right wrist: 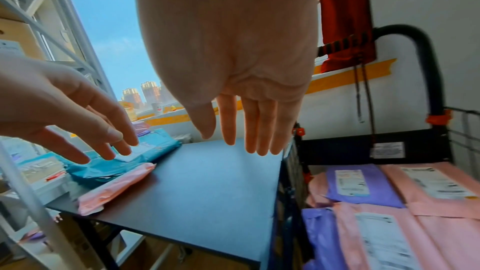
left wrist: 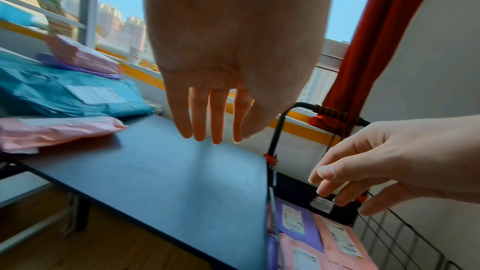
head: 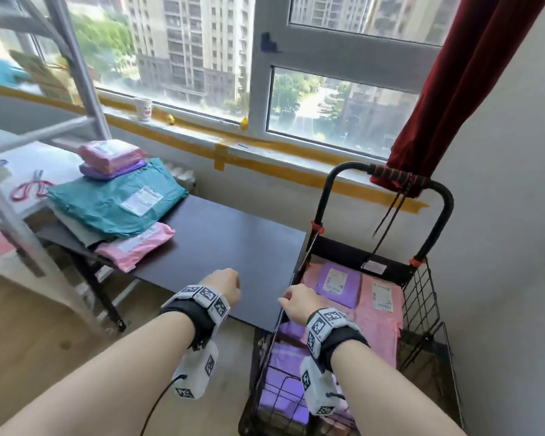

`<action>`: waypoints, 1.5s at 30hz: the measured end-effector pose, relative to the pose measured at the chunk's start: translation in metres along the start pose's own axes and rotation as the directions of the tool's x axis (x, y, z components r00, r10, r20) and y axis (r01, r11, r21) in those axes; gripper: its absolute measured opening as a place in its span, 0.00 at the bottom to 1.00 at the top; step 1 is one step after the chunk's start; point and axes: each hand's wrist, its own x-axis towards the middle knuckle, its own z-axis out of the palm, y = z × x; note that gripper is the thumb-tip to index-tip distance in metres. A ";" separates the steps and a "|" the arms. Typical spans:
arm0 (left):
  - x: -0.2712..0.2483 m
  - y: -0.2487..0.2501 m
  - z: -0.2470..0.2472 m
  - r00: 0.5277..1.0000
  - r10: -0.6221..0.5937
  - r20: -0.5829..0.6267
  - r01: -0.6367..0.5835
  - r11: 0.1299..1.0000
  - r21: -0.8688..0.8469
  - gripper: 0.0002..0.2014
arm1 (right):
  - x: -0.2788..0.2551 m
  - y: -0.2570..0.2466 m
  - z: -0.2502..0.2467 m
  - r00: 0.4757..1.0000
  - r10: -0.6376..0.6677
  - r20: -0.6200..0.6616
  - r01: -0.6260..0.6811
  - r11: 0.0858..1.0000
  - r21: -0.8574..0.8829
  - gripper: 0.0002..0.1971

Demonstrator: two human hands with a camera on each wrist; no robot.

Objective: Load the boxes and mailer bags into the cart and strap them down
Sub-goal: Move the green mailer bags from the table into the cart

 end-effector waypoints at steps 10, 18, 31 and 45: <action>0.036 -0.215 -0.061 0.995 -0.095 -0.024 0.095 0.995 -0.007 0.15 | 0.071 -0.174 0.079 0.998 0.027 0.052 -0.033 0.991 0.127 0.20; 0.076 -0.345 -0.082 0.976 -0.214 0.040 0.218 0.957 -0.189 0.15 | 0.126 -0.267 0.136 0.992 0.092 0.092 -0.117 0.941 0.318 0.20; 0.172 -0.424 -0.050 0.903 -0.412 0.125 0.414 0.754 -0.509 0.15 | 0.236 -0.320 0.212 0.950 0.167 0.263 -0.310 0.612 0.728 0.34; 0.196 -0.446 -0.030 0.846 -0.448 0.288 0.451 0.314 -0.835 0.12 | 0.243 -0.345 0.224 0.913 0.286 0.290 -0.386 0.385 0.838 0.30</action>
